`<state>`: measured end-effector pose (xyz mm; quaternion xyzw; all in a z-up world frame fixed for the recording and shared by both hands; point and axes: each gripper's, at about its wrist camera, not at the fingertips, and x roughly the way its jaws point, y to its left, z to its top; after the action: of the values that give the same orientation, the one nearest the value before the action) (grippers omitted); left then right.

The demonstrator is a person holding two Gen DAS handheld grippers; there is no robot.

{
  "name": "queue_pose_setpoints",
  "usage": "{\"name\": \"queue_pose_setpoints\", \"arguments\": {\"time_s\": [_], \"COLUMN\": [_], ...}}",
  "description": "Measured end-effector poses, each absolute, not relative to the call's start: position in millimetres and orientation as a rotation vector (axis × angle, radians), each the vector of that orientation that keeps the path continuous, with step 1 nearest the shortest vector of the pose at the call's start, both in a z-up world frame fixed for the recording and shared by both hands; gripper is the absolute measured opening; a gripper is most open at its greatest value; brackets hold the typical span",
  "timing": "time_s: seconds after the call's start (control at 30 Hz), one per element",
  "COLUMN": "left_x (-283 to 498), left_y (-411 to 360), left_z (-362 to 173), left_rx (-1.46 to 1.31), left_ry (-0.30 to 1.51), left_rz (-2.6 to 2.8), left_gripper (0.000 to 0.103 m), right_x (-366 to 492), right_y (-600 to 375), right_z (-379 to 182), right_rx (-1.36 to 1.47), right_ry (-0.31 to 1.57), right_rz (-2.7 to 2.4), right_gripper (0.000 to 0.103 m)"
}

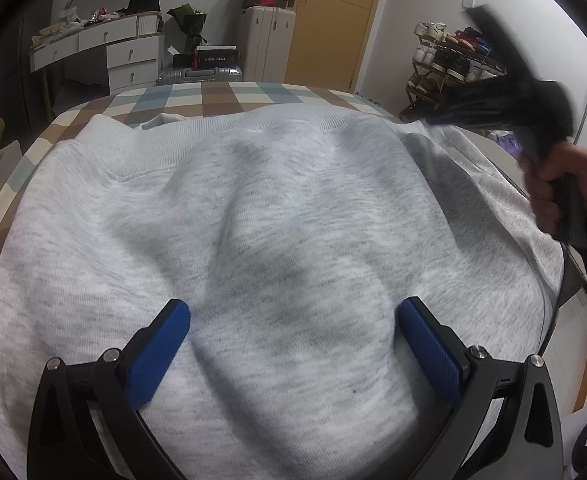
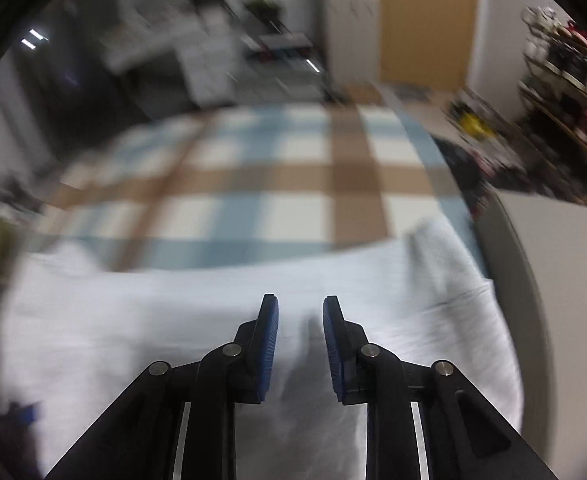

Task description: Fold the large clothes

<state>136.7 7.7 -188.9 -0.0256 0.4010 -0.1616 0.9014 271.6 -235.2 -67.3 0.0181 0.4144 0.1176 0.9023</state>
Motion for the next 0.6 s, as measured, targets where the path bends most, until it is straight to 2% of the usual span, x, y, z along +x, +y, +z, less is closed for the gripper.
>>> {"name": "queue_pose_setpoints", "arguments": {"time_s": [0.07,0.1,0.13,0.23,0.37,0.43,0.6], "left_x": [137.9,139.4,140.7,135.9,138.4,162.6,246.0], "left_y": [8.8,11.6,14.7,32.3,63.3,76.1,106.4], "left_z": [-186.9,-183.5,-179.5,-155.0,-117.6,-112.1,-132.7], "left_rx": [-0.055,-0.071,-0.083,-0.108,-0.010,0.072,0.043], "left_ry": [0.844,0.872,0.901,0.951,0.873,0.874,1.038], "left_rz": [-0.344,-0.359,-0.376,-0.414,-0.273,-0.176,-0.096], "left_gripper": [0.102,0.102,0.102,0.101,0.101,0.101,0.101], "right_x": [239.0,220.3,197.5,157.0,138.3,146.2,134.8], "right_y": [-232.0,-232.0,-233.2,-237.9,-246.8,-253.6,-272.0], "right_z": [-55.5,-52.4,-52.3,-64.5,-92.7,-108.4,-106.6], "right_rx": [0.111,0.157,0.198,0.246,0.265,0.354,0.438], "right_ry": [0.773,0.722,0.664,0.555,0.482,0.539,0.432], "right_rz": [0.342,0.403,0.447,0.503,0.480,0.526,0.550], "right_gripper": [0.043,0.060,0.070,0.080,0.089,0.089,0.089]}}
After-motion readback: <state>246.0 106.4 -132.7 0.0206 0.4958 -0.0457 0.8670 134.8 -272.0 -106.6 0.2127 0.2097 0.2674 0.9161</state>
